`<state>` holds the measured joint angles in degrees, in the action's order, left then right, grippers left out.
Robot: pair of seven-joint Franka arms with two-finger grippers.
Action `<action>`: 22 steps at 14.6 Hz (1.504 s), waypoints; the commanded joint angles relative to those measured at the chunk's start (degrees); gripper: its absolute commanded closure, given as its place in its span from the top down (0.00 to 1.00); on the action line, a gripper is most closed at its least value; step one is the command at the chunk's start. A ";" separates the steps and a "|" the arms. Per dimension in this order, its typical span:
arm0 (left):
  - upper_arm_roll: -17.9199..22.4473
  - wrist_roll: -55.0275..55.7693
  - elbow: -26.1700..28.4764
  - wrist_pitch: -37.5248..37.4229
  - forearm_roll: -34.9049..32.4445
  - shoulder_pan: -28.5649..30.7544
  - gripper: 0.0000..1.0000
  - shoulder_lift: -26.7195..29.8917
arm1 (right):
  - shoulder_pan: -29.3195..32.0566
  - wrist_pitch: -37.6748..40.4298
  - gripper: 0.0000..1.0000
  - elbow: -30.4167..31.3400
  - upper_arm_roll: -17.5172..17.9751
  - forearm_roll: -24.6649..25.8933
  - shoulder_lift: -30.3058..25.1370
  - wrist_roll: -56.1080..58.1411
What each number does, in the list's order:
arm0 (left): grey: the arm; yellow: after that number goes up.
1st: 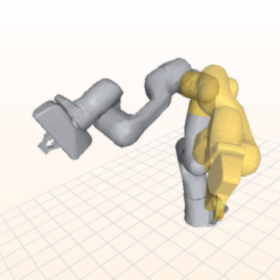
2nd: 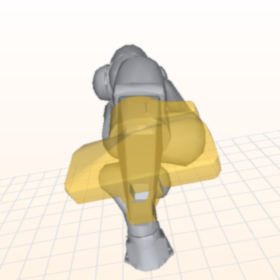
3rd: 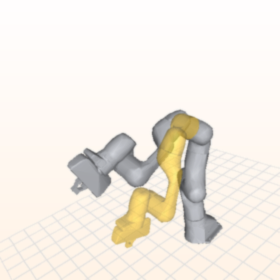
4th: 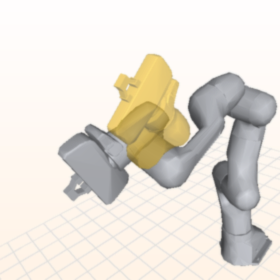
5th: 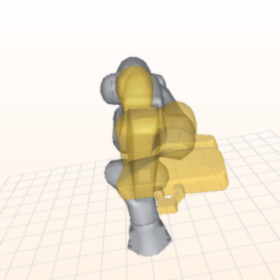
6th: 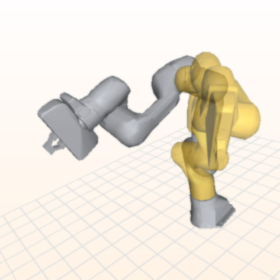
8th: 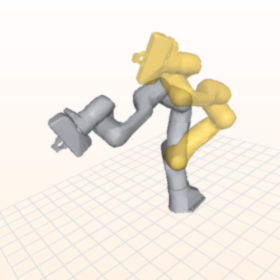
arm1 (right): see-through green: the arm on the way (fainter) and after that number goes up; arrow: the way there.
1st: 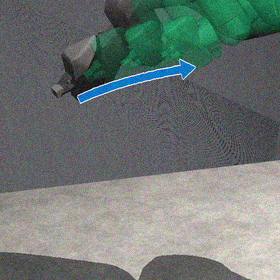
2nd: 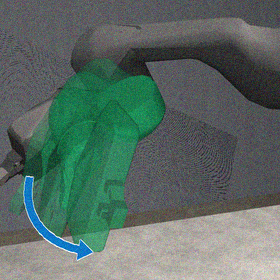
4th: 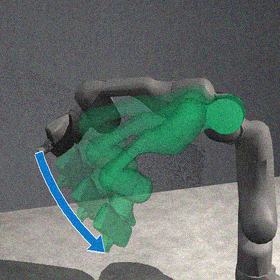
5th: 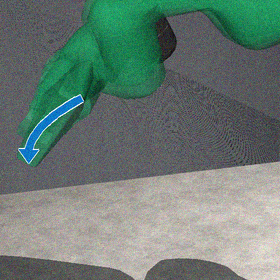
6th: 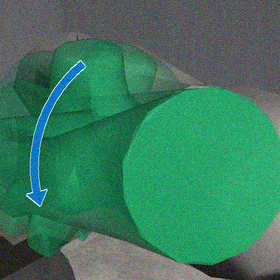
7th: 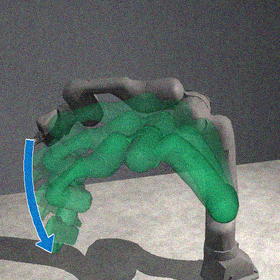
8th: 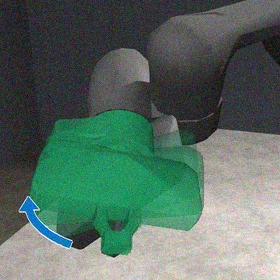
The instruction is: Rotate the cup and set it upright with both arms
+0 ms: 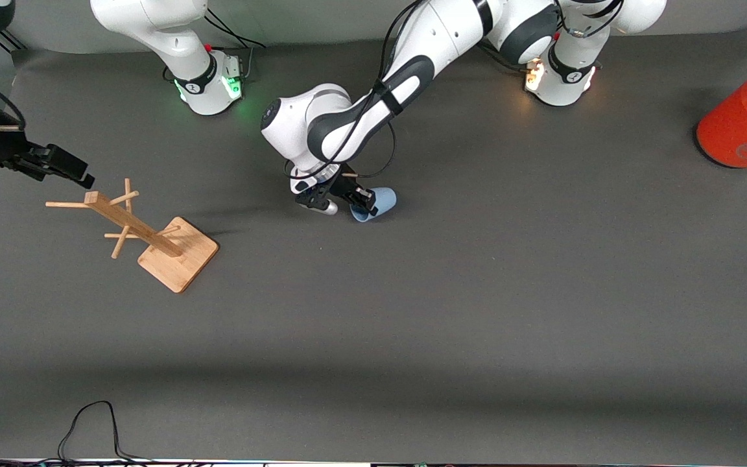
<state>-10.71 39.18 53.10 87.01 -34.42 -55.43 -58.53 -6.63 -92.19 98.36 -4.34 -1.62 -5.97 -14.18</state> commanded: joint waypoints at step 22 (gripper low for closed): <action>3.33 61.58 59.93 54.41 -11.77 19.30 0.00 33.40 | 1.27 -0.98 1.00 2.63 2.23 -0.23 -1.77 1.26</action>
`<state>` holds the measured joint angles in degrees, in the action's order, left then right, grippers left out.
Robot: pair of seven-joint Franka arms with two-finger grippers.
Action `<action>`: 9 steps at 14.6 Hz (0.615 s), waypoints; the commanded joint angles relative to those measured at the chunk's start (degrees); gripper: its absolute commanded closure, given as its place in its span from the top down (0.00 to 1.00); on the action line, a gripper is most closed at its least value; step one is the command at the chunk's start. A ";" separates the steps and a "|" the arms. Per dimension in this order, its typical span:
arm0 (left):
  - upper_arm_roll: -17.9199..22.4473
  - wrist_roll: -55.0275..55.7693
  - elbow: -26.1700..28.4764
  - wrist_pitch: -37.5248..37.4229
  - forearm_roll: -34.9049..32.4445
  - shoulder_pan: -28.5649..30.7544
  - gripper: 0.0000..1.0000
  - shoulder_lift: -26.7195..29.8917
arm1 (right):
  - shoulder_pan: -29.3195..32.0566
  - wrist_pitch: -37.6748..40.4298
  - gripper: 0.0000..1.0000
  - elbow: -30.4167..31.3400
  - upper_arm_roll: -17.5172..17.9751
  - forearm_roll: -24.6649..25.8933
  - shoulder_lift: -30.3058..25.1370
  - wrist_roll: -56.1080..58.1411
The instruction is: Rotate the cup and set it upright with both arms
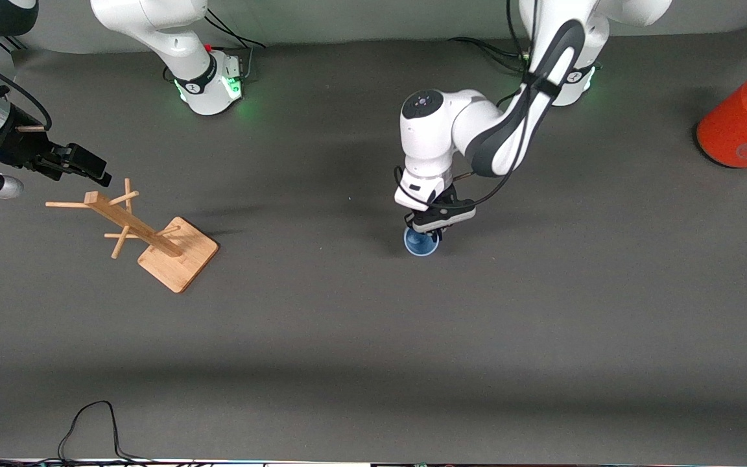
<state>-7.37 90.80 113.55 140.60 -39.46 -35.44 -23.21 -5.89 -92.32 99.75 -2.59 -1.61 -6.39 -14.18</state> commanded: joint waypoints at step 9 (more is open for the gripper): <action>-0.36 16.25 -0.70 -0.32 -9.05 -3.58 1.00 -3.16 | 0.62 -2.17 1.00 1.06 0.48 -0.23 -1.00 1.35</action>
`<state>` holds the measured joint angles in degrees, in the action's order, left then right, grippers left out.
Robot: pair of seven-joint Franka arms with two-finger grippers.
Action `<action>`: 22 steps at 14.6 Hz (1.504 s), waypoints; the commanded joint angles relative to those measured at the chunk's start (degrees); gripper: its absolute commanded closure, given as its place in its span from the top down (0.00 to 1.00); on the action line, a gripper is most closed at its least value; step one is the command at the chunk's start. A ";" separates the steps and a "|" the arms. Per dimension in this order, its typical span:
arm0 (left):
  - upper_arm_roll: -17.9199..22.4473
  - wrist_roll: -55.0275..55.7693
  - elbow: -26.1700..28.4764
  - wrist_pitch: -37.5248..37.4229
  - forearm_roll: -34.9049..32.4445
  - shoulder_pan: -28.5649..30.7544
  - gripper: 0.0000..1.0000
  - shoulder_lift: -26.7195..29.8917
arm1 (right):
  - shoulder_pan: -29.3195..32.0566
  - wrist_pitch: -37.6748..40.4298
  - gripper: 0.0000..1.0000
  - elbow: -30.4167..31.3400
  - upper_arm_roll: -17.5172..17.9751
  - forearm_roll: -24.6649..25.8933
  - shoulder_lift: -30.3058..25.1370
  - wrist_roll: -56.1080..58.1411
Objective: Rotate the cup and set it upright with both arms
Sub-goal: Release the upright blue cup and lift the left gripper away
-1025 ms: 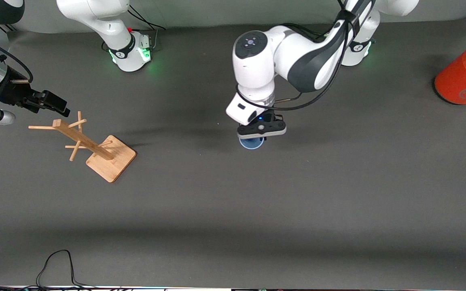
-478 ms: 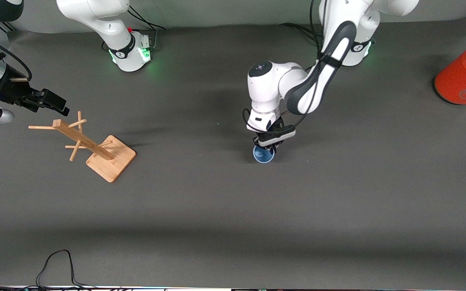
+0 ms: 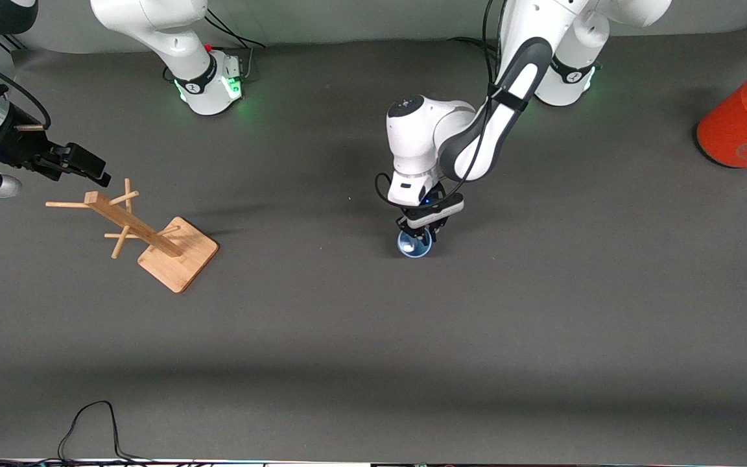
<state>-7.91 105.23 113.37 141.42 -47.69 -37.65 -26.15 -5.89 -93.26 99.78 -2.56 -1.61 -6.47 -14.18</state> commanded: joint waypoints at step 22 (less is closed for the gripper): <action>4.10 -76.96 -20.82 -36.73 43.35 23.31 1.00 14.35 | -0.26 -1.04 1.00 0.50 -0.16 0.91 -1.62 4.50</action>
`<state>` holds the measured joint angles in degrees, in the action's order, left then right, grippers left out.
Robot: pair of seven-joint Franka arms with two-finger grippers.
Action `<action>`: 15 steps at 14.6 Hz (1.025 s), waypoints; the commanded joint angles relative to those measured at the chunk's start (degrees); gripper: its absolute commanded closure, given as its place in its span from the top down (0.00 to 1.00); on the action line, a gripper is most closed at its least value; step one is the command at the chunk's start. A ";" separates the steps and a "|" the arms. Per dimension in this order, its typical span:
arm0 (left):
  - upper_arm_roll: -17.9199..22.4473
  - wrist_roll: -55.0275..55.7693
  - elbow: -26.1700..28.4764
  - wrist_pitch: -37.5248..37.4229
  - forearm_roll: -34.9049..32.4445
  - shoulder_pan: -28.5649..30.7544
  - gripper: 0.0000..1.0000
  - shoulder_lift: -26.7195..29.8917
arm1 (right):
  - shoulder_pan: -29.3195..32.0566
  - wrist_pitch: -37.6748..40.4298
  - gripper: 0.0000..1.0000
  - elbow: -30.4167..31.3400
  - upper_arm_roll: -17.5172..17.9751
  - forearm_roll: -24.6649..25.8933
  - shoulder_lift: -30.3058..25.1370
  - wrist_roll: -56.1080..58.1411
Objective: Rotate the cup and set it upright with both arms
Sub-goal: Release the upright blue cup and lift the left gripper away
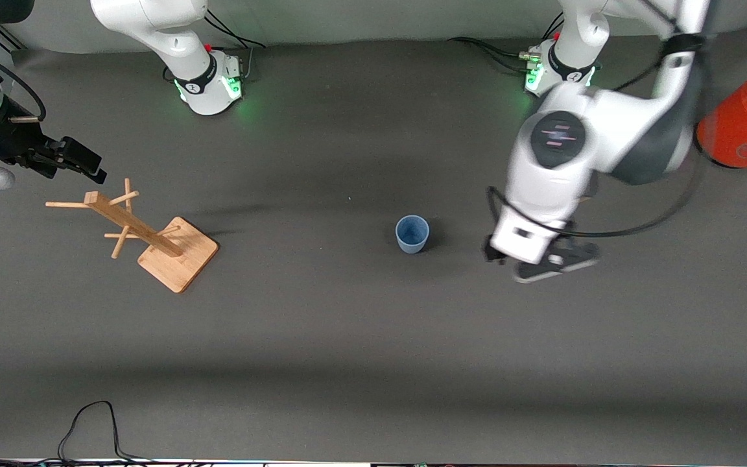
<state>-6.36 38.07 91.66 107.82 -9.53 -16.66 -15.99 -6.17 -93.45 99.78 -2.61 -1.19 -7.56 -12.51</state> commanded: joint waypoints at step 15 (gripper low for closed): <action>12.25 -36.13 -2.54 -14.39 8.13 15.08 1.00 10.98 | 0.63 0.02 1.00 -2.13 -0.11 0.31 1.41 10.22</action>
<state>7.67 2.10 90.61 95.14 -1.30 -2.56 -4.91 -5.70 -93.99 99.29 -2.79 -1.15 -6.90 -5.23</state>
